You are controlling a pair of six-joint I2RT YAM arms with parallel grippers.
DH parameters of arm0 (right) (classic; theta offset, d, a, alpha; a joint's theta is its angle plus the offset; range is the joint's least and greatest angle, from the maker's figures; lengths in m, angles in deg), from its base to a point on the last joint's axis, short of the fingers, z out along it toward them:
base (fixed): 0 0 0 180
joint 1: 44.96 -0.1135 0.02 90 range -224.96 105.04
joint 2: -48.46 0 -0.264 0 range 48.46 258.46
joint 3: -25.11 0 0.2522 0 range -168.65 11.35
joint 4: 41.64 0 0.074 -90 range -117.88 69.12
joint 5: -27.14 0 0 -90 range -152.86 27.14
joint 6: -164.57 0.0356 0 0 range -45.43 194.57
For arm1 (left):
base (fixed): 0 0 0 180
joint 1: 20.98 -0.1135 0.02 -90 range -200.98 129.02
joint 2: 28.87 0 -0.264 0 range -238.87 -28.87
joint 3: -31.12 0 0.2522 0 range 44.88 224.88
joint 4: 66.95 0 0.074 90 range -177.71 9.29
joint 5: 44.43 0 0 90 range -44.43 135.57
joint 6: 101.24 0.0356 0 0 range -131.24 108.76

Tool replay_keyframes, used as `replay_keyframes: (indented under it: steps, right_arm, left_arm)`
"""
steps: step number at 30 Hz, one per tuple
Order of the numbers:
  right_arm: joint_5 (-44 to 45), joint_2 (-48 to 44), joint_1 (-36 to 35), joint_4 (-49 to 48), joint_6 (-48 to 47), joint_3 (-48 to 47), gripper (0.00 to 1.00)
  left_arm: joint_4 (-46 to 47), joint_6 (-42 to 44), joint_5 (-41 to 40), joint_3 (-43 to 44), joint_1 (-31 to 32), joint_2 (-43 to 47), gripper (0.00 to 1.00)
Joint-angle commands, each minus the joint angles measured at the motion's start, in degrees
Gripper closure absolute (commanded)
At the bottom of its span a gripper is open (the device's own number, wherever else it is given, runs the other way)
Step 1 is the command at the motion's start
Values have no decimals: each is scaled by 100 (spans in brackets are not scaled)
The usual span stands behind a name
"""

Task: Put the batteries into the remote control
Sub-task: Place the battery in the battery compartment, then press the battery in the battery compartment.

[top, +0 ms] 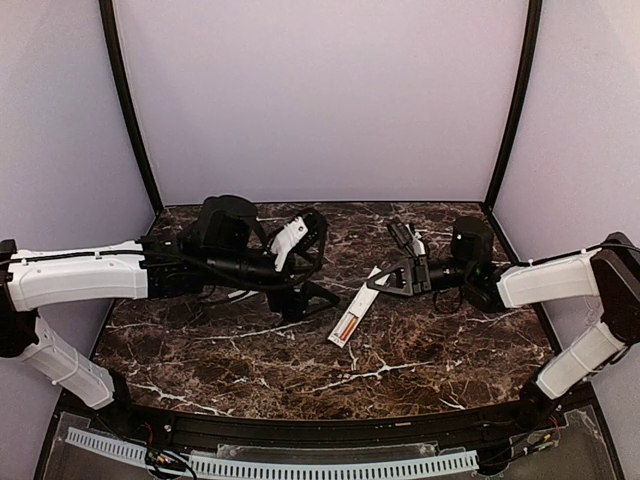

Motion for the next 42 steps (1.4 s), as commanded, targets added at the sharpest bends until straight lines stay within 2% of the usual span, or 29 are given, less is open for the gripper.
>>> replay_keyframes:
  steps: [1, 7, 21, 26, 27, 32, 34, 42]
  right_arm:
    - [257, -309, 33, 469, -531, -283, 100]
    - [328, -401, 22, 694, -594, -441, 100]
    - [310, -492, -7, 659, -528, -433, 100]
    - [277, -505, -6, 584, -459, -411, 100]
    - [275, -499, -8, 581, -449, -411, 100]
    - [357, -458, 87, 655, -449, -341, 100]
    - [385, -430, 211, 727, -455, -258, 100]
    - [292, -428, 656, 698, -568, 160, 100]
  left_arm:
    - [413, -1078, 770, -235, 1, -180, 11]
    - [528, -1445, 1059, -115, 3, -637, 23]
    - [-26, -1566, 646, 340, -17, -1224, 54]
    - [-232, -1449, 513, 480, -20, -1339, 59]
    - [-309, -1393, 504, 521, -21, -1349, 58]
    - [-546, -1075, 442, 600, -39, -1181, 35]
    - [-641, -1014, 385, 578, -121, -1001, 30]
    - [-1271, -1010, -52, 93, -771, -375, 26]
